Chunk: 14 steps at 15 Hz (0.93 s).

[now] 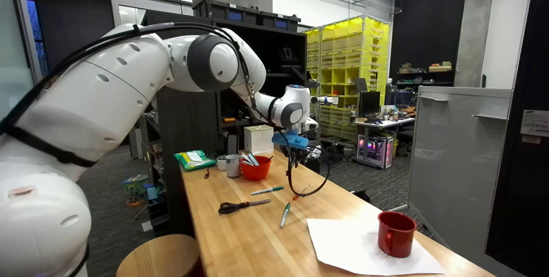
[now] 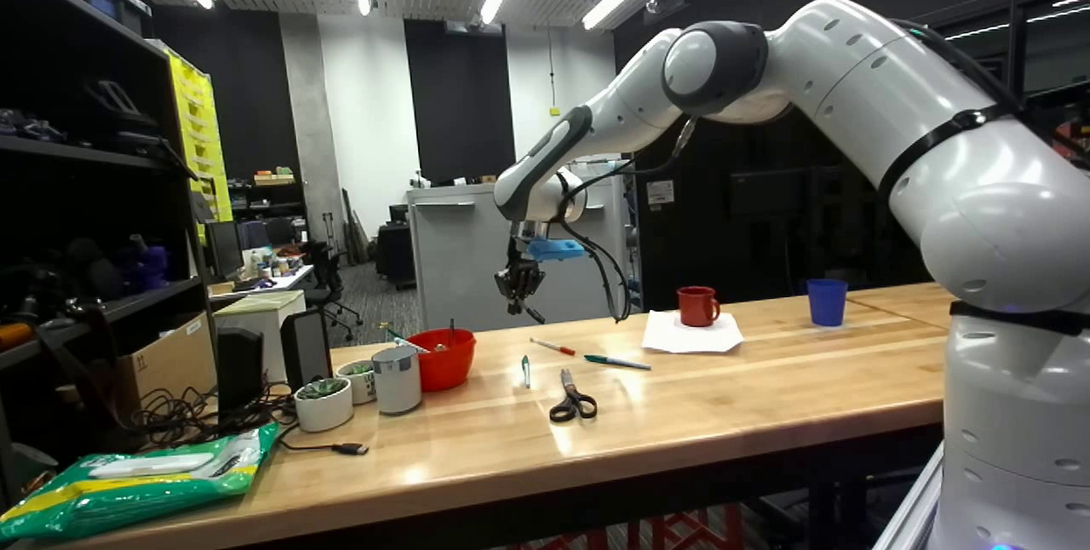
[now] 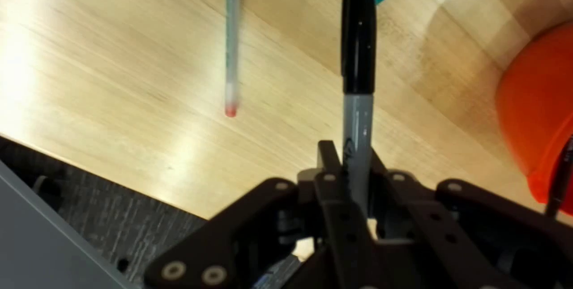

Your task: Remove the purple pen from the orange bowl and put it on the counter.

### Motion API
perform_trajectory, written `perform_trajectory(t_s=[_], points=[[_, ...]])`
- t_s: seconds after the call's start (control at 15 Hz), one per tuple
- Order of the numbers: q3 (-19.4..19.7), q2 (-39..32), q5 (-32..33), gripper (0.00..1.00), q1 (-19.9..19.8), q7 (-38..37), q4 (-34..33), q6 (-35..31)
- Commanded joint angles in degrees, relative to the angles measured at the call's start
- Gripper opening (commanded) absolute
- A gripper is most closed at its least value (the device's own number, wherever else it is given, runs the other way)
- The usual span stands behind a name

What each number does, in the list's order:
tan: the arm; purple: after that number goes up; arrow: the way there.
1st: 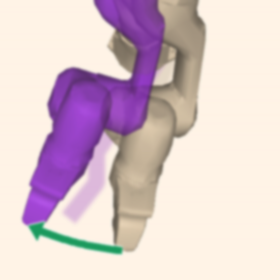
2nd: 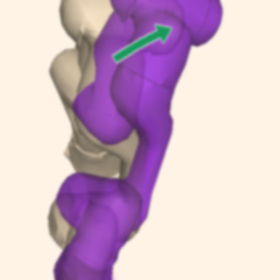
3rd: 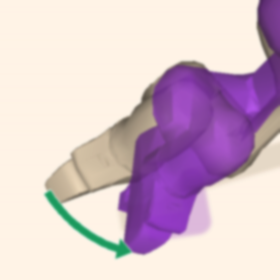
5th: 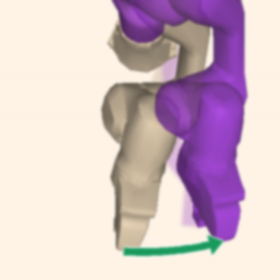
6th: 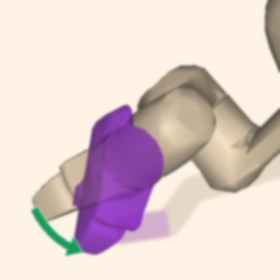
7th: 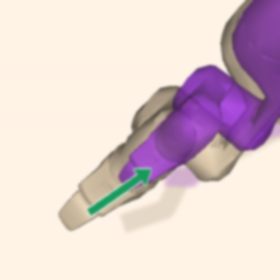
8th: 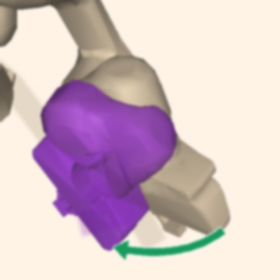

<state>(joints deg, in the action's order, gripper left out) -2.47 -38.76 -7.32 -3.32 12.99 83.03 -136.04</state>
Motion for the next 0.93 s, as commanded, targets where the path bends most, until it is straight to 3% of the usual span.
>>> perform_trajectory(t_s=[0.0, 0.27, 0.87], points=[[2.96, 2.1, 3.32, 0.04, 0.69, -6.24, 2.66, 1.9], [5.25, 1.53, 5.65, 0.04, 0.42, -9.41, 3.2, 4.73], [8.09, -1.39, 10.91, 0.04, -1.24, -8.68, 0.64, 13.22]])
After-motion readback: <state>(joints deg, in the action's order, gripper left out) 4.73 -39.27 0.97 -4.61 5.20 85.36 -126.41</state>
